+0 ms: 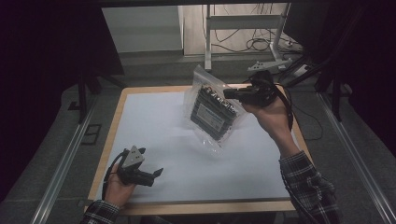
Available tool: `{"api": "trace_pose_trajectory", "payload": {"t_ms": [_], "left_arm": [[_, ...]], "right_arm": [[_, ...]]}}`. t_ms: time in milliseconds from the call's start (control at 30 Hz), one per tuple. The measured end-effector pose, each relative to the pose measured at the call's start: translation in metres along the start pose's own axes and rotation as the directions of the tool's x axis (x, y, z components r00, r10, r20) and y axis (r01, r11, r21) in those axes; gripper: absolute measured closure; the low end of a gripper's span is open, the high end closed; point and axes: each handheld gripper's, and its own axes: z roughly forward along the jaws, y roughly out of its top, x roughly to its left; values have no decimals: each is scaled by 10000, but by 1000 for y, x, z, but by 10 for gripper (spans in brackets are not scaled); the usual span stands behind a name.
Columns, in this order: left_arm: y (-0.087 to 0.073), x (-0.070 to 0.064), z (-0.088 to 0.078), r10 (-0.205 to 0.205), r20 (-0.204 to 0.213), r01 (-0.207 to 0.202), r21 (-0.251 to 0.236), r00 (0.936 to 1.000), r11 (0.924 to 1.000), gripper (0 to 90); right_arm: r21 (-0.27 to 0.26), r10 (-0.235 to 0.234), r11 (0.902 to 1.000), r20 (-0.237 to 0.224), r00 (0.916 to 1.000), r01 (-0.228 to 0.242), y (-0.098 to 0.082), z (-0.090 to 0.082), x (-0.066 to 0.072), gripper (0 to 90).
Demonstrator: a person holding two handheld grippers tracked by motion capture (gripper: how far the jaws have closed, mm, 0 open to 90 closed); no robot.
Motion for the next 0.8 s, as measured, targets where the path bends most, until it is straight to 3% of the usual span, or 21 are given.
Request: {"api": "trace_pose_trajectory", "payload": {"t_ms": [333,800], "left_arm": [[0,0,0,24,4,-24,-43,10000,10000,0],[0,-1,-1,10,79,-8,-259,10000,9997,0]], "right_arm": [[-238,398,9989,244,9989,-392,15,2,-18,892],[-393,539,9979,706,9960,-512,37,15,-37,891]]}}
